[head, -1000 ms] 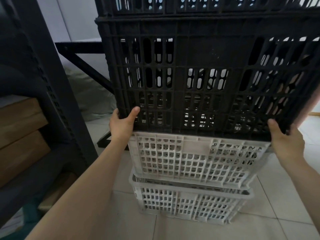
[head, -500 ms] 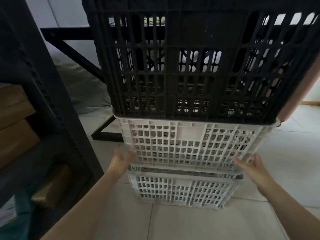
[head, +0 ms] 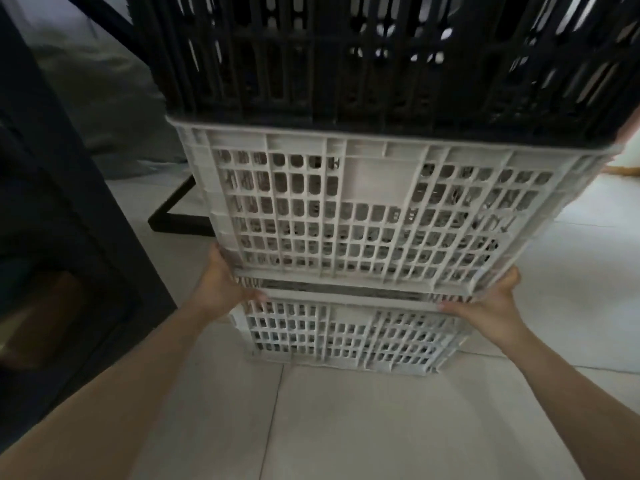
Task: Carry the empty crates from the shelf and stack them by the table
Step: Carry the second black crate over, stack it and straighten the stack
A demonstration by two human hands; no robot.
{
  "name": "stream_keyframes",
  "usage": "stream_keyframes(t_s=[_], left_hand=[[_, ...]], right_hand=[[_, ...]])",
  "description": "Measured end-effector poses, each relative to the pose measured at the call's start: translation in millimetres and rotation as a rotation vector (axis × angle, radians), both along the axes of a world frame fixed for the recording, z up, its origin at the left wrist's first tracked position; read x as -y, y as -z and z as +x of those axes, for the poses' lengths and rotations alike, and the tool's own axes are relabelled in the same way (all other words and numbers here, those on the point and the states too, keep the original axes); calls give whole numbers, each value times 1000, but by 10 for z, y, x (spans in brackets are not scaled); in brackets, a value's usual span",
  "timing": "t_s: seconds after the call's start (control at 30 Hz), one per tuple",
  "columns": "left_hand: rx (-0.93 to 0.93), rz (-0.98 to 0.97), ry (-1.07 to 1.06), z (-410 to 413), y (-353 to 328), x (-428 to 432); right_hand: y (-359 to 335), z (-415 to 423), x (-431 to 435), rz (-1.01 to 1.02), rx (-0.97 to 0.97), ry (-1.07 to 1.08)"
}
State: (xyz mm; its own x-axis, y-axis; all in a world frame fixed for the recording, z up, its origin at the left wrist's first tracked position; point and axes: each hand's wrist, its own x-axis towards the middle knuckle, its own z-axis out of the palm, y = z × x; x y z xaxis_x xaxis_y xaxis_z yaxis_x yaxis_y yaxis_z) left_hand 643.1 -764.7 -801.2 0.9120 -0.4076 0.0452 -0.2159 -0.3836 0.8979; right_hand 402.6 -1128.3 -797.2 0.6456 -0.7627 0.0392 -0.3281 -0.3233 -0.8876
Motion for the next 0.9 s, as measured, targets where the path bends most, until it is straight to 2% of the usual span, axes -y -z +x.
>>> stream_keyframes(t_s=[0.1,0.23,0.37,0.67,0.9], left_hand=[[3,-40,-20,-53,68,-10],[48,-31,-63,-42,79,7],[67,-18,-93,-56,66,-15],[43,-54,-203,-173,21,2],[59,-64,-271,-299,-23,2]], right_hand=[[87,34,72,-5,-82,-18],[72,74,128,36,42,2],[201,-21,101,-128,57,46],[218,-52,96,-175,82,96],[142,-117,4,-240,9,148]])
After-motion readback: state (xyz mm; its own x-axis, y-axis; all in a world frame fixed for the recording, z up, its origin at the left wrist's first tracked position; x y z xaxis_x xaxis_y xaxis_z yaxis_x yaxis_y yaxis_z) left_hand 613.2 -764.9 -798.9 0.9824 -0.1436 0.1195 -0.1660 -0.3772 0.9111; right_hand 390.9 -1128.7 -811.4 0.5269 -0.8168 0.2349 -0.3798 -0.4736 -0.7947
